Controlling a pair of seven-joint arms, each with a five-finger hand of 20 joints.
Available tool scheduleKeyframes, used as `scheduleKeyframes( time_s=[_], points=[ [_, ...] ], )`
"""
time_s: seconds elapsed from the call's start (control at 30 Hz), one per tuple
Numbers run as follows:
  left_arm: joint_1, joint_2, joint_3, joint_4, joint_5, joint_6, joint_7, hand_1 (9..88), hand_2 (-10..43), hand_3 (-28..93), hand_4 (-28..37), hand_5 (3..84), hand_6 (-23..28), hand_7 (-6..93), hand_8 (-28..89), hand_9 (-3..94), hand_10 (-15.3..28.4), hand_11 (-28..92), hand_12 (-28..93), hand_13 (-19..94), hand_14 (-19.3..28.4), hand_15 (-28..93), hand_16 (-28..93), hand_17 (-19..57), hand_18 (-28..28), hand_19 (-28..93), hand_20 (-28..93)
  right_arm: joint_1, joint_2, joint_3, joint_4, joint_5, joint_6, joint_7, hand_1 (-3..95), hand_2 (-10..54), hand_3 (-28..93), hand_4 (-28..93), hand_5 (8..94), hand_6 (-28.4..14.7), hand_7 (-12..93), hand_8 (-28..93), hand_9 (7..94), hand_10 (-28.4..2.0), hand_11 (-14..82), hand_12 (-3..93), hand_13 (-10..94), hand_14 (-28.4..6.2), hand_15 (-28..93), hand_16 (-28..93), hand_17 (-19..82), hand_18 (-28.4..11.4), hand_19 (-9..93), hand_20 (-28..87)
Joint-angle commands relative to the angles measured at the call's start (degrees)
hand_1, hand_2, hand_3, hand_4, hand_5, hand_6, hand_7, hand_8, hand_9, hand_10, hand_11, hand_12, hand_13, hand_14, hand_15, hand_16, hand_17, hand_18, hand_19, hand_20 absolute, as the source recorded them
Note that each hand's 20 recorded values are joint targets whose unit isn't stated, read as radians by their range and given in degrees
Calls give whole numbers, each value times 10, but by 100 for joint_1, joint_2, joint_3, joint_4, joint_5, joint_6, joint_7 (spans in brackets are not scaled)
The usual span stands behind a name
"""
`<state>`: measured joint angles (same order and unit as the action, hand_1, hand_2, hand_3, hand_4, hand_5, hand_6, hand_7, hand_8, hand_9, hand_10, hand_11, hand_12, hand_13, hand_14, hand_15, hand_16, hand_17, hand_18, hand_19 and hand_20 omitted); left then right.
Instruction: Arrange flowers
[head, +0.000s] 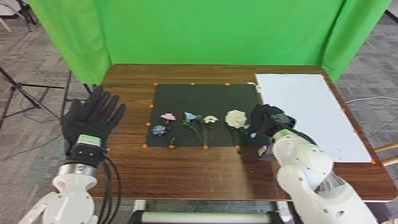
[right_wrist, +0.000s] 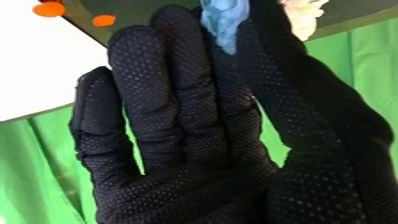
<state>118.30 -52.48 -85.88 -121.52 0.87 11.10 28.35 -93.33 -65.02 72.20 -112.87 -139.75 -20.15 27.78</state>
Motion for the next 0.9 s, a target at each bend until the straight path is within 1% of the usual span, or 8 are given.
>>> scheduleKeyframes(
  time_s=[0.03, 0.17, 0.2, 0.27, 0.53, 0.8, 0.87, 0.9],
  points=[
    [47, 76, 16, -34, -101, 90, 79, 255, 119, 764, -283, 432, 66, 224, -112, 414, 140, 272, 142, 301, 160, 479, -59, -37, 155, 401, 133, -93, -24, 9, -141, -18, -120, 190, 473, -95, 748, -283, 663, -29, 313, 2, 739, -126, 269, 400, 629, -125, 591, 294, 322, -216, 807, 349],
    [53, 91, 23, -65, -272, 159, 173, 242, 130, 757, -283, 431, 66, 224, -111, 414, 141, 271, 142, 301, 160, 479, -59, -38, 155, 401, 134, -96, -30, 63, -223, 148, -264, 271, 448, -95, 762, -283, 664, -29, 281, -7, 717, -134, 304, 366, 623, -126, 600, 279, 317, -219, 807, 349],
    [41, 93, 26, -51, -269, 154, 169, 211, 148, 748, -283, 432, 66, 224, -111, 414, 141, 271, 142, 301, 161, 479, -59, -38, 155, 401, 134, -113, -20, 62, -258, 165, -250, 310, 416, -95, 775, -276, 664, -26, 260, -83, 700, -145, 346, 299, 618, -129, 603, 274, 313, -221, 806, 351],
    [60, 94, 11, -64, -278, 172, 178, 176, 164, 735, -283, 433, 67, 223, -111, 415, 143, 270, 142, 301, 163, 478, -59, -38, 155, 400, 134, -152, -26, 92, -295, 117, -259, 242, 384, -95, 778, -276, 652, -28, 246, -127, 694, -150, 357, 273, 613, -133, 607, 274, 309, -224, 806, 354],
    [72, 104, 5, -75, -281, 194, 168, 161, 162, 731, -283, 434, 70, 219, -108, 416, 144, 268, 142, 301, 164, 477, -57, -39, 157, 401, 134, -204, -52, 147, -376, 165, -399, 296, 341, -95, 766, -282, 637, -37, 218, -130, 684, -157, 347, 264, 602, -140, 613, 273, 300, -230, 803, 359],
    [74, 134, -11, -71, -285, 260, 138, 182, 152, 733, -283, 434, 70, 219, -107, 416, 143, 269, 143, 301, 164, 478, -57, -39, 157, 401, 135, -317, 35, 285, -431, 257, 321, 521, 308, -95, 752, -264, 617, -51, 192, -118, 671, -170, 321, 256, 596, -145, 616, 266, 301, -233, 803, 361],
    [60, 140, -7, -74, -382, 364, 184, 185, 151, 732, -283, 434, 70, 219, -107, 416, 144, 270, 144, 301, 164, 477, -57, -39, 157, 401, 135, -365, 55, 365, -423, 539, 536, 498, 289, -90, 741, -241, 606, -57, 182, -112, 663, -175, 299, 243, 593, -147, 613, 260, 301, -233, 805, 355],
    [68, 140, -20, -75, -433, 333, 190, 185, 151, 732, -283, 434, 70, 219, -108, 416, 144, 269, 144, 302, 163, 477, -57, -40, 157, 402, 136, -375, 54, 391, -425, 684, 624, 525, 270, -66, 732, -231, 594, -61, 175, -109, 656, -179, 283, 236, 588, -148, 602, 254, 300, -232, 799, 348]
  ],
)
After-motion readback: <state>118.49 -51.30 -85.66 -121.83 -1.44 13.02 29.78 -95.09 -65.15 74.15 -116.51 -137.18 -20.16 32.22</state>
